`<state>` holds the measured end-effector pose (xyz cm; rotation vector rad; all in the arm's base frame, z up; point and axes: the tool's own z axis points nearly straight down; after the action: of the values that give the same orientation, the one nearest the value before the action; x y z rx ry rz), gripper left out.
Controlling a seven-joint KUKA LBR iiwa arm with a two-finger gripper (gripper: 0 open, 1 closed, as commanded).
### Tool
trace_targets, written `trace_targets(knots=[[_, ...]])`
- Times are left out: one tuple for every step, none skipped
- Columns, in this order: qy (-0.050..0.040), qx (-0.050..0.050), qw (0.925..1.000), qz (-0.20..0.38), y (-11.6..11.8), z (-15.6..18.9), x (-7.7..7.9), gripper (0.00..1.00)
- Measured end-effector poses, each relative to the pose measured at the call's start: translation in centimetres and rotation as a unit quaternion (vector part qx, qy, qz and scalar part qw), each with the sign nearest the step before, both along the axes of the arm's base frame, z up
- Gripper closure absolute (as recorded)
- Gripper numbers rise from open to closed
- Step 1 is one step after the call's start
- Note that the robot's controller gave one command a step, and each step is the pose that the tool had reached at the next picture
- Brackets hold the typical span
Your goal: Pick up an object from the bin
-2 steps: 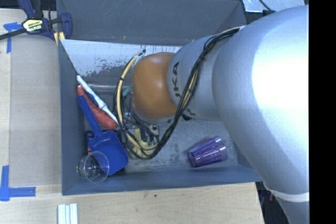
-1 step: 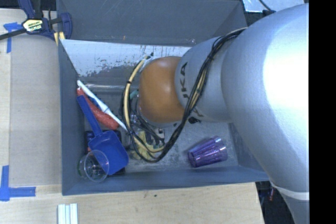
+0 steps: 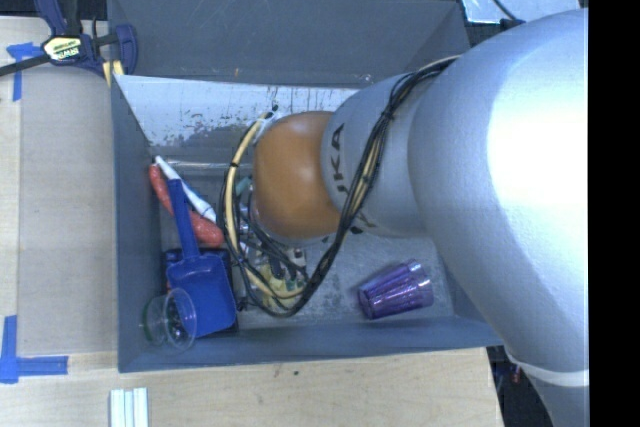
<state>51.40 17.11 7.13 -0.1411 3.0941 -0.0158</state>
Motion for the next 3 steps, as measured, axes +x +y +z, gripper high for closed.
trace_targets(knots=[[0.0002, -0.001, 1.0, 0.008, 0.3, -0.1, -0.1, 0.0], [0.0011, -0.005, 0.9997, 0.025, 1.8, -0.2, 0.2, 0.0], [-0.0018, -0.003, 0.9998, 0.021, 1.3, -0.1, -0.4, 0.0]])
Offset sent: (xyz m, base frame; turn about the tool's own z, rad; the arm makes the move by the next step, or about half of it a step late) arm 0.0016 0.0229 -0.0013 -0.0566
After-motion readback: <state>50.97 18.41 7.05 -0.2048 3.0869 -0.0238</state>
